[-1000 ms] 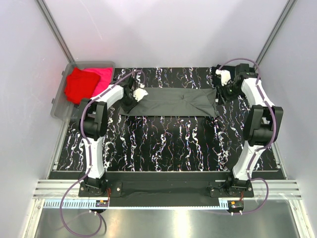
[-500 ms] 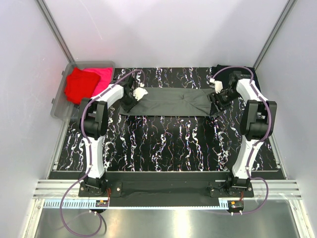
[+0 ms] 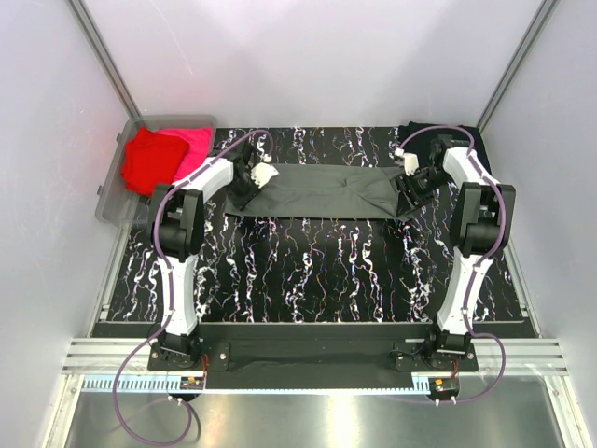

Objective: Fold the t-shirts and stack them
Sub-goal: Fold the tshirt

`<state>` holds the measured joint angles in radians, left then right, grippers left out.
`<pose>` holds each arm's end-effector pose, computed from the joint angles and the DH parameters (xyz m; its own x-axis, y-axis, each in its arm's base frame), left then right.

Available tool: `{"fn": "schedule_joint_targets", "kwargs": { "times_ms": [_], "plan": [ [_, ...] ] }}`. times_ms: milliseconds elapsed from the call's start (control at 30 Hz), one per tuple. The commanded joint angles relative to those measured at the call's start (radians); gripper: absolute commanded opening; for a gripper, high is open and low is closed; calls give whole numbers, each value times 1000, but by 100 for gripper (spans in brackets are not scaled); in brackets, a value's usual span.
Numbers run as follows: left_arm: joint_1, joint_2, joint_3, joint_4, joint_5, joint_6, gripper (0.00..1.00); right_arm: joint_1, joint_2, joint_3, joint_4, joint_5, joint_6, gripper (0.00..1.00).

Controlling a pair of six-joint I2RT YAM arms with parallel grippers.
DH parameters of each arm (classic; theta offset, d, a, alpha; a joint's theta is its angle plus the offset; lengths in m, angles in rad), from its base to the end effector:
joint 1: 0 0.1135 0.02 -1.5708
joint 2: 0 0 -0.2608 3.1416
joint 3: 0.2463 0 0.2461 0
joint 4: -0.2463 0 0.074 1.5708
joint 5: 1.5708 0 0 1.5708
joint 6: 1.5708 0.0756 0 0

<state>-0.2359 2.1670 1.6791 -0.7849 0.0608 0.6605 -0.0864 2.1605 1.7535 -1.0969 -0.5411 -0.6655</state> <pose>0.4358 -0.1095 0.1276 -0.5802 0.7693 -0.2675 0.7682 0.6260 0.1343 0.4190 0.0028 0.1524 -0.8064 -0.4614 -0.3699 -0.5826 0.7272 0.3630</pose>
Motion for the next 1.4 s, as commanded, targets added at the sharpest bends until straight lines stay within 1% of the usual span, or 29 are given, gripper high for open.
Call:
{"fn": "schedule_joint_targets", "kwargs": {
  "times_ms": [0, 100, 133, 200, 233, 300, 367, 500, 800, 933, 1033, 1067, 1167, 1200, 1300, 1367],
  "plan": [
    [4, 10, 41, 12, -18, -7, 27, -6, 21, 46, -11, -32, -9, 52],
    [4, 11, 39, 10, -18, -9, 27, -7, 28, 52, -21, -54, -13, 45],
    [4, 14, 39, 10, -18, -10, 27, -7, 30, 54, -24, -56, -16, 38],
    [4, 14, 41, 9, -19, -10, 27, -7, 29, 54, -31, -59, -23, 29],
    [4, 14, 41, 9, -19, -9, 27, -7, 25, 54, -32, -59, -26, 21],
    [4, 17, 39, 9, -19, -9, 27, -10, 21, 54, -34, -56, -34, 14],
    [4, 17, 37, 9, -19, -7, 27, -18, 13, 60, -35, -48, -37, 10],
    [4, 16, 31, 10, -29, 4, 27, -38, -7, 74, -43, -1, -71, 7],
    [4, 20, 37, 9, -29, 5, 27, -72, 59, 170, -41, 73, -69, 8],
    [4, 16, 33, 9, -32, 5, 27, -72, 90, 213, -31, 78, -57, 8],
    [4, 16, 31, 9, -33, 5, 27, -72, 113, 262, -32, 76, -46, 10],
    [4, 14, 31, 9, -30, 5, 27, -72, 130, 280, -32, 76, -45, 14],
    [4, -4, 31, 9, -16, 5, 26, -72, 150, 327, -73, 99, -52, 30],
    [4, -27, 36, 9, -10, 1, 26, -72, 147, 331, -93, 108, -60, 32],
    [0, -100, 53, 7, 14, -15, 26, -75, 67, 316, -101, 86, -71, 41],
    [-5, -140, 59, 0, 25, -10, 27, -73, 6, 311, -98, 72, -69, 42]
  ]
}}
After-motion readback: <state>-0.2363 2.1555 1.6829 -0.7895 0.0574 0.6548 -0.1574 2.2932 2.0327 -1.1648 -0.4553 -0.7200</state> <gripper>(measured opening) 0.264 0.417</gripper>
